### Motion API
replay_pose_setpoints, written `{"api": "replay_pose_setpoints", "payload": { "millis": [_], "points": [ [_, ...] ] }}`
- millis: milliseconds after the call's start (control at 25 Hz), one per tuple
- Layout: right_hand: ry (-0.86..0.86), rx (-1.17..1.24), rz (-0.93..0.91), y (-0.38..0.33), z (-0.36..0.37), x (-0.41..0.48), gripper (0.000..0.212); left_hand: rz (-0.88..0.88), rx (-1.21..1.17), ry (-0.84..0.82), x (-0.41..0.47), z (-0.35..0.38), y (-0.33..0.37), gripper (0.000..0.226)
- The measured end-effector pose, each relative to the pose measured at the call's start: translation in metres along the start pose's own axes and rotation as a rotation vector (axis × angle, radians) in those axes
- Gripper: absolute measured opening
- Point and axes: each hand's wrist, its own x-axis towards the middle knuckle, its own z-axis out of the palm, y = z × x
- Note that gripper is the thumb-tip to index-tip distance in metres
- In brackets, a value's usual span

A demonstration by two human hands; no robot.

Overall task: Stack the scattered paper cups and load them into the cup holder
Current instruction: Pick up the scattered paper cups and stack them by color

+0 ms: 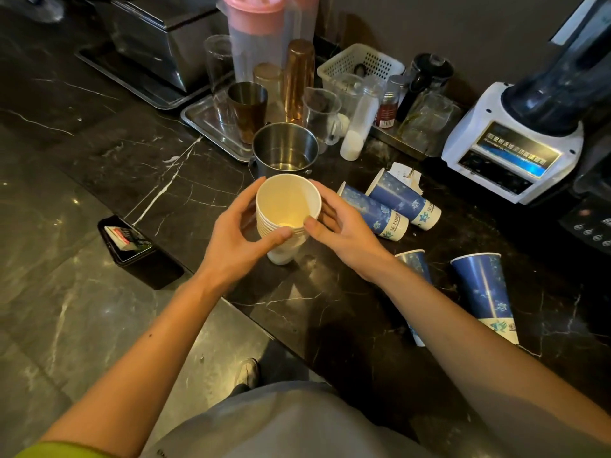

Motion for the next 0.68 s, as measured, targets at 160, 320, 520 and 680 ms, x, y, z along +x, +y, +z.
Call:
{"api": "replay_pose_setpoints", "payload": {
  "millis": [160,320,520,680],
  "points": [
    [-0.025,-0.061,0.002,0.001,0.014,0.018,0.067,-0.078,-0.007,-0.013,0.003,-0.011,-0.005,0.094],
    [-0.014,-0.083,0.002,0.000,0.019,0.020,0.068,-0.127,-0.010,-0.030,0.003,-0.013,-0.006,0.113],
    [0.036,-0.092,0.078,0.001,0.003,-0.001,0.066,0.151,0.218,0.204,-0.009,-0.005,0.022,0.081],
    [0.276,-0.054,0.067,0.015,-0.040,-0.035,0.057,0.414,0.133,0.188,-0.014,0.035,0.049,0.043]
  ]
}}
